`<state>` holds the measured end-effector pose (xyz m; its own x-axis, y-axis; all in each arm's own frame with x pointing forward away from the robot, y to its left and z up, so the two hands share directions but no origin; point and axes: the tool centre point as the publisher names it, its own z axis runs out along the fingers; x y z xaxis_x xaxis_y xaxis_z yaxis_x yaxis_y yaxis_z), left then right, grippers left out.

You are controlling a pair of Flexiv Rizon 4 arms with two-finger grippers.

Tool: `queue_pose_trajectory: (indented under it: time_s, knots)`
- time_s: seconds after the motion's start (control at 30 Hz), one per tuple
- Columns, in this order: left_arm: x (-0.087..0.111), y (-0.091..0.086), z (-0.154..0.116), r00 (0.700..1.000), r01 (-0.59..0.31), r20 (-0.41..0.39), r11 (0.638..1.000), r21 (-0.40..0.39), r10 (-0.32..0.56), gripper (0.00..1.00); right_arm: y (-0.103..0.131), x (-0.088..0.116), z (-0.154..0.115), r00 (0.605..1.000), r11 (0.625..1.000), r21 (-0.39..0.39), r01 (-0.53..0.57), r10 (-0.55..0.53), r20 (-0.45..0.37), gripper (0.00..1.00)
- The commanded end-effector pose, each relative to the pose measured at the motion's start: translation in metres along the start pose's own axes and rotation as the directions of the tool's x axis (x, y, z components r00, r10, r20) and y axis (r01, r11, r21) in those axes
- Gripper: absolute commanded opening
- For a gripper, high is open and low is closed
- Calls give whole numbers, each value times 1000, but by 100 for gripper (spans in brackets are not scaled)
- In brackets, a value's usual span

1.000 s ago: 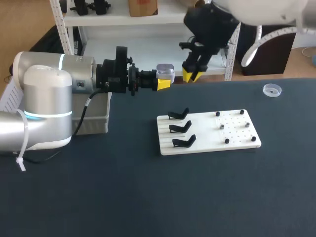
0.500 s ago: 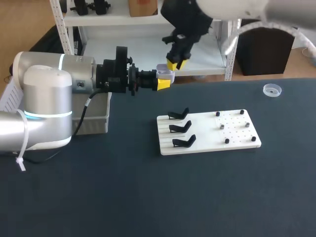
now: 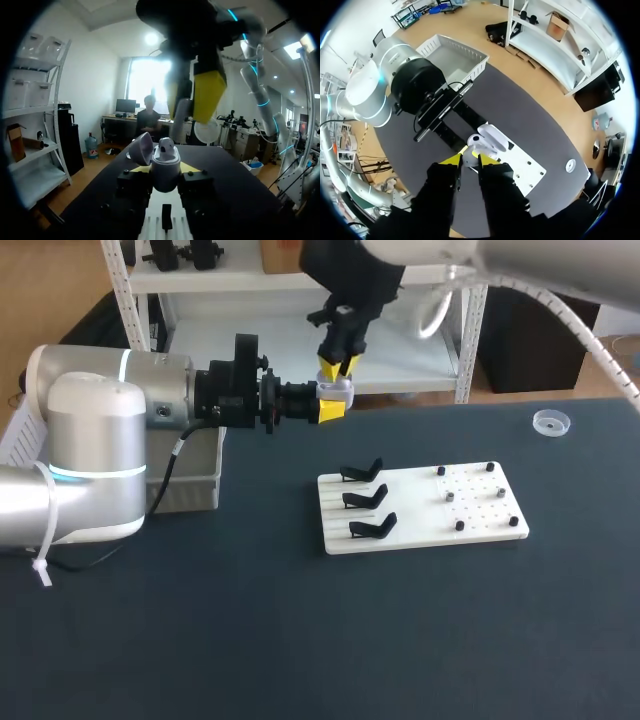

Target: Pick up each earbud case from the left stands, insert the matching earbuds, close the lid, and place the case in the box.

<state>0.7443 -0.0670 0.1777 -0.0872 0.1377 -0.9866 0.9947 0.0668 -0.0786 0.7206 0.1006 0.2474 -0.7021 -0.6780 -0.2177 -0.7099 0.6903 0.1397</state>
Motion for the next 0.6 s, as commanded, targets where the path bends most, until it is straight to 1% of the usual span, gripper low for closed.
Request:
queue_pose_trajectory:
  time_s: [0.03, 0.6]
  knots:
    - [0, -1, 0, 1000, -1, 2, 1000, -4, 1, 0, 2, -4, 2, 1000, 1000, 4, 4, -4, -12, 0]
    - [0, -1, 0, 1000, -1, 2, 1000, -4, 1, 0, -2, -6, 15, 999, 1000, 22, 3, -2, -42, 0]
